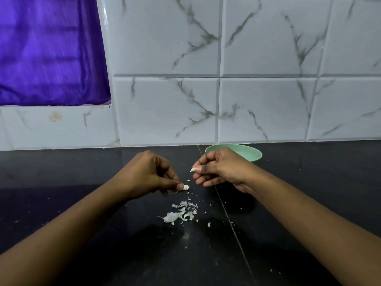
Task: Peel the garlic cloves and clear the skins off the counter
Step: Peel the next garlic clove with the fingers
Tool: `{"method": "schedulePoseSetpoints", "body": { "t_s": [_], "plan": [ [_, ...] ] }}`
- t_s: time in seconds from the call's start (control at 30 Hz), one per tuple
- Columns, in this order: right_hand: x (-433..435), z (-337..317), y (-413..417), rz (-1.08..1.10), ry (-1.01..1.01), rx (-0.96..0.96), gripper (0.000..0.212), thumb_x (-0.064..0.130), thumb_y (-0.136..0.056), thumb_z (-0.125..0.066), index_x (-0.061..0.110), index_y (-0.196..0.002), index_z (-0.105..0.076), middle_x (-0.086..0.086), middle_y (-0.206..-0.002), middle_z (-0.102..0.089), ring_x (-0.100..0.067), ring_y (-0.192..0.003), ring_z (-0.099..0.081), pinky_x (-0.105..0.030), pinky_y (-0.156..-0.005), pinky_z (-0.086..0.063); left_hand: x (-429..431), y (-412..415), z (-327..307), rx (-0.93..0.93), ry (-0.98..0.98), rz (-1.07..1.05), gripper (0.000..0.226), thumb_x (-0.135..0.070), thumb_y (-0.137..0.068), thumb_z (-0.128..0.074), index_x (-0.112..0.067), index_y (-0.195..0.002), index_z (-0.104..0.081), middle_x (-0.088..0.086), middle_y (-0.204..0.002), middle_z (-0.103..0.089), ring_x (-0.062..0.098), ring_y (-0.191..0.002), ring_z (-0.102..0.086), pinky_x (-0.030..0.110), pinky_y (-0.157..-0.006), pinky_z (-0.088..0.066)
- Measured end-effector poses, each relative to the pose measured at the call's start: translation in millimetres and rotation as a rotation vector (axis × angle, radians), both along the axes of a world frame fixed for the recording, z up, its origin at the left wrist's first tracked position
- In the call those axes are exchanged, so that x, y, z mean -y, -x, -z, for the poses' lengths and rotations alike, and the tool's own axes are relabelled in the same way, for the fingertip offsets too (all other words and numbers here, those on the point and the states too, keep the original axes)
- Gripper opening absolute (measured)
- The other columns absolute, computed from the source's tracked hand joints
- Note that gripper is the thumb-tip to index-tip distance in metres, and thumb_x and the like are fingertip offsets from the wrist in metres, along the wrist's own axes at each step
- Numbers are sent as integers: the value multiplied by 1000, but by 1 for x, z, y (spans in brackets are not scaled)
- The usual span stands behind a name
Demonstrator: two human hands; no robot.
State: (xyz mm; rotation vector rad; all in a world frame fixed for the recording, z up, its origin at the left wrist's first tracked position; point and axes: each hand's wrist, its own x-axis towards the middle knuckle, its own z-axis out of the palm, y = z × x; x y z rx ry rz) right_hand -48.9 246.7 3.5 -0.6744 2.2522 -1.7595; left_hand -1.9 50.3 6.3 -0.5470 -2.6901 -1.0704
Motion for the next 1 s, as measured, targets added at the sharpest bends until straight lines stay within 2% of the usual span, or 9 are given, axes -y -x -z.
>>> {"method": "schedulePoseSetpoints", "body": {
  "t_s": [0.1, 0.17, 0.27, 0.37, 0.5, 0.63, 0.73, 0.87, 1.0],
  "plan": [
    [0, 1, 0, -9, -39, -24, 4, 4, -89, -61, 4, -85, -63, -5, -69, -68, -9, -57, -66, -19, -56, -54, -2, -2, 0, -16, -38, -29, 33, -36, -60, -83, -10, -56, -62, 6, -48, -65, 12, -42, -57, 16, -47, -42],
    [0, 1, 1, -9, -43, -22, 4, 4, -89, -62, 4, -85, -63, -5, -69, -69, -9, -57, -66, -19, -56, -54, -1, 0, 3, -13, -32, -34, 36, -41, -66, -77, -9, -57, -61, 6, -49, -64, 13, -43, -58, 17, -48, -43],
    [-1, 1, 2, -13, -40, -19, 3, 4, -88, -62, 4, -85, -63, -6, -70, -69, -9, -58, -67, -18, -55, -54, 3, 5, 7, 15, 13, -3, 10, -21, -86, -68, -15, -78, -70, -1, -70, -72, 14, -57, -68, 24, -51, -48],
    [-2, 2, 3, -17, -35, -16, 2, 4, -88, -63, 4, -86, -62, -7, -72, -69, -10, -59, -67, -19, -55, -55, 5, 8, 9, 10, 58, 13, 17, -6, -85, -67, -22, -88, -73, -7, -75, -74, 8, -67, -71, 22, -52, -50],
    [-2, 2, 3, -18, -31, -22, 2, 3, -88, -62, 5, -87, -62, -7, -71, -69, -9, -58, -66, -19, -55, -55, 2, 5, 7, -47, 17, 5, 5, -18, -73, -80, -17, -75, -75, -3, -65, -73, 11, -58, -70, 13, -53, -45],
    [-2, 2, 3, -15, -42, -30, 1, 4, -88, -63, 5, -88, -63, -7, -72, -69, -10, -59, -67, -20, -57, -55, 0, 0, 6, -148, 30, -71, 32, -39, -66, -81, -14, -57, -64, 0, -50, -66, 12, -43, -62, 21, -52, -47],
    [-2, 2, 3, -32, -12, -8, 2, 4, -88, -63, 5, -88, -63, -4, -71, -70, -10, -61, -67, -21, -58, -56, -1, 2, 7, -191, -86, -142, 46, -52, -74, -67, -13, -51, -57, 8, -46, -61, 15, -38, -55, 22, -49, -45],
    [1, 4, 1, -63, 55, 38, 5, 2, -88, -62, 6, -88, -62, -5, -71, -71, -10, -62, -68, -21, -58, -57, -6, 10, 15, -87, -184, -69, 20, -35, -89, -58, -19, -85, -70, -3, -74, -73, 14, -62, -71, 23, -58, -50],
    [6, 7, 0, -74, 89, 8, 8, -1, -86, -63, 6, -88, -61, -2, -69, -71, -11, -61, -69, -20, -56, -57, -13, 10, 23, -128, -120, -35, 21, -39, -80, -67, -19, -80, -73, -8, -67, -72, 2, -61, -68, 12, -57, -46]
  ]
}}
